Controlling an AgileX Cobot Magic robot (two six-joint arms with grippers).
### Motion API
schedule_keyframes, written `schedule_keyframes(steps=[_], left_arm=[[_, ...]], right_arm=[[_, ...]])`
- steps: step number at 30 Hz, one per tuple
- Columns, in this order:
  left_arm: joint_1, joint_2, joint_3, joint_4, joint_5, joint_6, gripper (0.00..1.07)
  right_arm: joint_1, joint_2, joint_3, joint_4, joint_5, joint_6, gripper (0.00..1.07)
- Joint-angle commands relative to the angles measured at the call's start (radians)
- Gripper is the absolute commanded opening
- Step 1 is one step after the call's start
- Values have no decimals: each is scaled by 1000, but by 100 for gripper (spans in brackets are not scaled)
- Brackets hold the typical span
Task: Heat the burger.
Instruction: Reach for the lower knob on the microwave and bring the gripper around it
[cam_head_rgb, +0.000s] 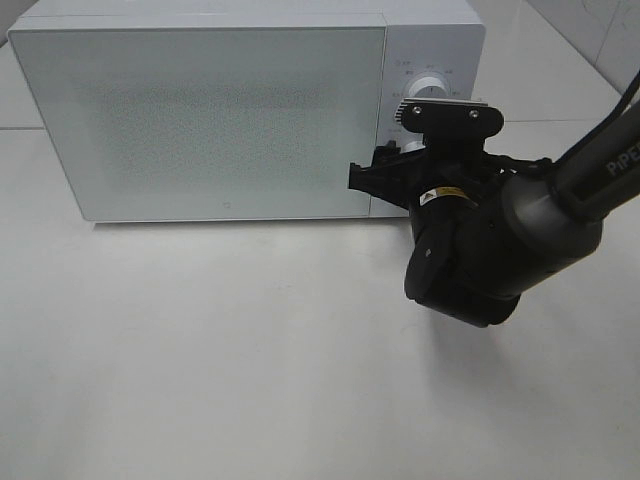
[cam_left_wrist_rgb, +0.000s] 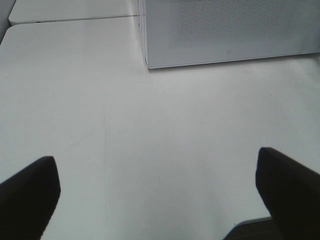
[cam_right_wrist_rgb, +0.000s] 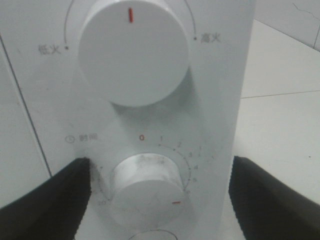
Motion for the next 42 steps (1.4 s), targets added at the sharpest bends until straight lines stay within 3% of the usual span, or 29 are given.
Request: schedule_keyframes(steps=[1, 10, 11, 12, 14, 15, 17, 22, 42], left_arm=[[3, -17, 0, -11, -13, -4, 100], [3, -17, 0, -11, -13, -4, 100], [3, -17, 0, -11, -13, -4, 100], [3, -17, 0, -11, -13, -4, 100], [3, -17, 0, -11, -13, -4, 100], [3, -17, 0, -11, -13, -4, 100], [3, -17, 0, -11, -13, -4, 100], [3, -17, 0, -11, -13, -4, 100], [3, -17, 0, -11, -13, -4, 100]], right_arm=[[-6, 5, -9, -5, -26, 0, 73], [-6, 10, -9, -5, -27, 0, 65], [-6, 10, -9, -4, -22, 1, 56], [-6, 10, -9, -4, -22, 1, 56], [-6, 10, -9, -1, -21, 1, 40], [-6, 10, -9, -1, -21, 1, 40], [-6, 10, -17, 1, -12, 5, 23], [-6, 10, -41, 2, 9, 8, 7], [-6, 10, -58, 3, 34, 13, 7]])
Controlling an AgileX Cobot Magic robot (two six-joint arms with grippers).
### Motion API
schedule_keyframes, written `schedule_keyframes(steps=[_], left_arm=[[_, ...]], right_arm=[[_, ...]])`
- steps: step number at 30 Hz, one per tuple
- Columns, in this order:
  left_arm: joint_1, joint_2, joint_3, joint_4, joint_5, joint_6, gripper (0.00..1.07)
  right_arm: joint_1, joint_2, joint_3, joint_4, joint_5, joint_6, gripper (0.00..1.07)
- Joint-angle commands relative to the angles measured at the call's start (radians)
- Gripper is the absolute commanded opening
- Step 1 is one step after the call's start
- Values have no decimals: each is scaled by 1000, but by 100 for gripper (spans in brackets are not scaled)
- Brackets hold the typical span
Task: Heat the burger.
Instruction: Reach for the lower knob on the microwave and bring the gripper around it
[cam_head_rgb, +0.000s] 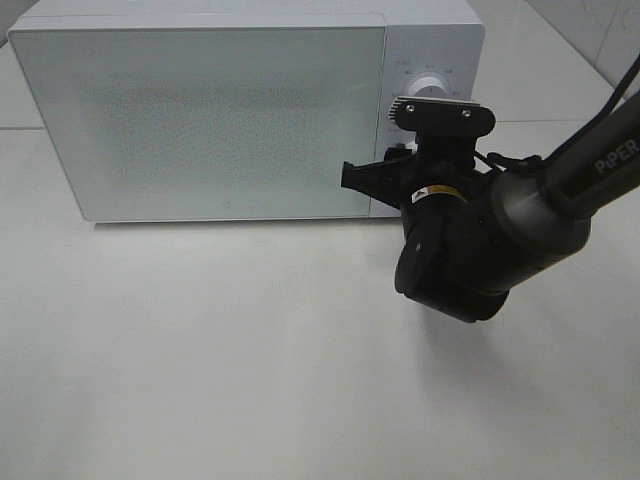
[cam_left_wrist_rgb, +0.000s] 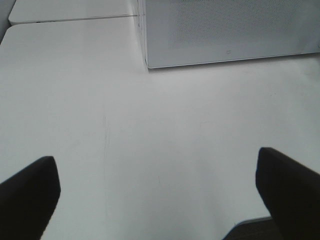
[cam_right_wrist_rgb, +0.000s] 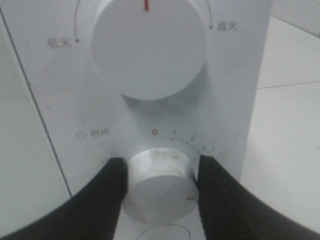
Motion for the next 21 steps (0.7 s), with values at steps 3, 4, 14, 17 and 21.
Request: schedule_keyframes(steps=[3, 4, 14, 17, 21], left_arm=[[3, -17, 0, -11, -13, -4, 100], [3, -17, 0, -11, -13, -4, 100], [3, -17, 0, -11, -13, -4, 100], [3, -17, 0, -11, -13, -4, 100], [3, -17, 0, -11, -13, -4, 100]], right_arm=[[-12, -2, -26, -24, 2, 42, 7], [-12, -2, -26, -24, 2, 42, 7], [-12, -2, -26, -26, 19, 188, 7], [-12, -2, -26, -36, 28, 278, 7], [-12, -2, -26, -58, 38, 366, 7]])
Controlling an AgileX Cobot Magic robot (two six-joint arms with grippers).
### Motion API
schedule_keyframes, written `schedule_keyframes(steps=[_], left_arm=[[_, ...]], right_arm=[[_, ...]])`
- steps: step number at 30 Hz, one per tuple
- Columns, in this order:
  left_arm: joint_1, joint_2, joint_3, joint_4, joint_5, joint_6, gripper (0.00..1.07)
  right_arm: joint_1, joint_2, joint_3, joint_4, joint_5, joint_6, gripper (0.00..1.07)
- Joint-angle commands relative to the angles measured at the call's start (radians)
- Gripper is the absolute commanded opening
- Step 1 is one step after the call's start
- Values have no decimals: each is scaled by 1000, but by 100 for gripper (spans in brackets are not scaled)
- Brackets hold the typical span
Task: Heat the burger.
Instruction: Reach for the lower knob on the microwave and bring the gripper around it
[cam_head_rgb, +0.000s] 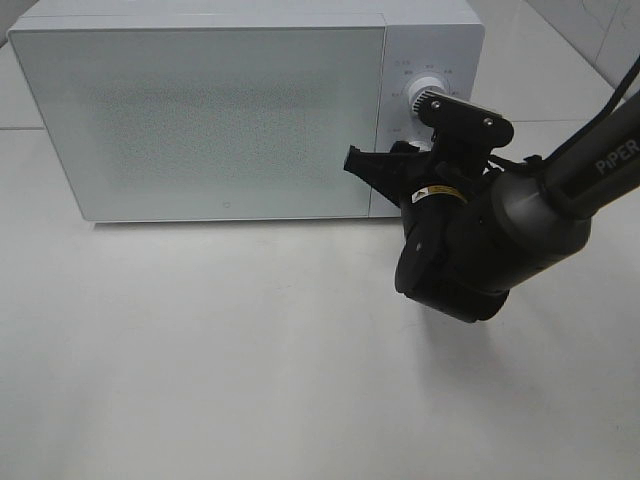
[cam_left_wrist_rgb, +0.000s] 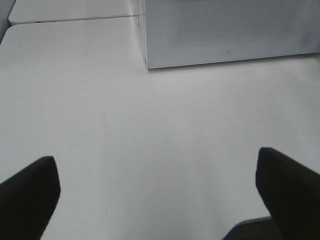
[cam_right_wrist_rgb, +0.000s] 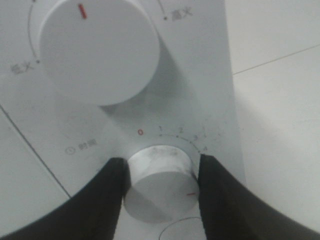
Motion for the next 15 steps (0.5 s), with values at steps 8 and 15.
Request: schedule_keyframes(steps=[8, 15], left_arm=[[3, -17, 0, -11, -13, -4, 100], [3, -17, 0, -11, -13, -4, 100]], right_arm=[[-12, -2, -25, -158, 47, 365, 7], [-12, -2, -25, -270, 52, 577, 7]])
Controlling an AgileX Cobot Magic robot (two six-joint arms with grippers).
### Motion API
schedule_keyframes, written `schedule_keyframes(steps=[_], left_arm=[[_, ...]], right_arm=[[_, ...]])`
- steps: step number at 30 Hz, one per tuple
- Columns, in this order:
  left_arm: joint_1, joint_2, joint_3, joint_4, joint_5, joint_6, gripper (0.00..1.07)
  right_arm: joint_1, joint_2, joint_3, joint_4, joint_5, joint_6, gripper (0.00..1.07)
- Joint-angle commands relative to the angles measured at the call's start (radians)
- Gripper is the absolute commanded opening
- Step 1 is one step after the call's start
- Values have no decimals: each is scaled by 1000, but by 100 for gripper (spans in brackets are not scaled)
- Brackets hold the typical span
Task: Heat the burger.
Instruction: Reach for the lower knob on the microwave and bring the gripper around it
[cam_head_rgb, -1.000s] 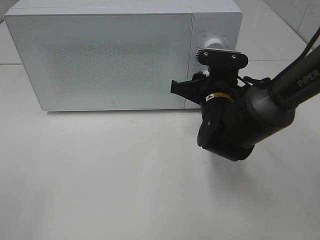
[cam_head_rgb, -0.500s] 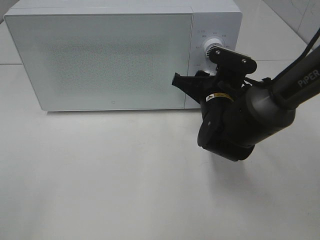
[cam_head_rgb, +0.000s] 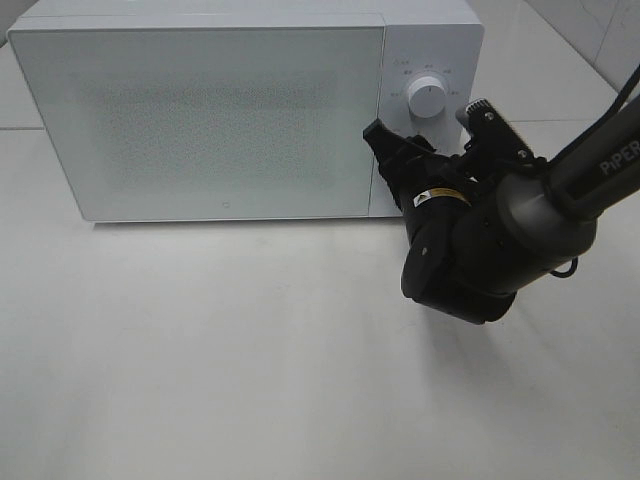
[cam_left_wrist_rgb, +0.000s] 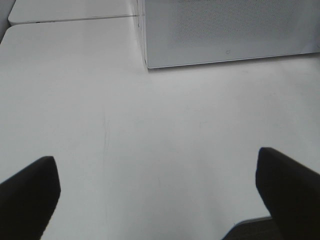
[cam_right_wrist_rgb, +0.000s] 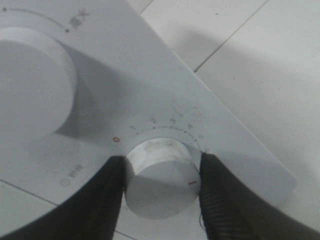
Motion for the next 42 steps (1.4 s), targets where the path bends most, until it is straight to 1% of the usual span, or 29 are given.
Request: schedule_keyframes(steps=[1, 5, 7, 8, 9, 10, 14, 19, 28, 32, 42], left_arm=[[3, -17, 0, -11, -13, -4, 100], [3, -17, 0, -11, -13, -4, 100], [3, -17, 0, -11, -13, -4, 100], [3, -17, 0, -11, -13, -4, 100], [3, -17, 0, -11, -13, -4, 100], [3, -17, 0, -11, -13, -4, 100], [3, -17, 0, -11, -13, -4, 100], [3, -17, 0, -11, -13, -4, 100], [3, -17, 0, -11, -13, -4, 100], [3, -17, 0, -11, -13, -4, 100], [3, -17, 0, -11, -13, -4, 100]], right_arm=[[-6, -2, -36, -237, 35, 107, 7], [-6, -2, -36, -269, 27, 150, 7], [-6, -2, -36, -299, 24, 224, 7], [-6, -2, -36, -299, 24, 224, 7], [-6, -2, -36, -323, 21, 286, 7], [-6, -2, -36, -323, 21, 286, 7], [-6, -2, -36, -381, -24, 401, 7], [-6, -2, -36, -407, -33, 521, 7], [-6, -2, -36, -432, -106, 564, 7], [-6, -2, -36, -454, -156, 649, 7], [-6, -5, -29, -457, -242, 655, 7]])
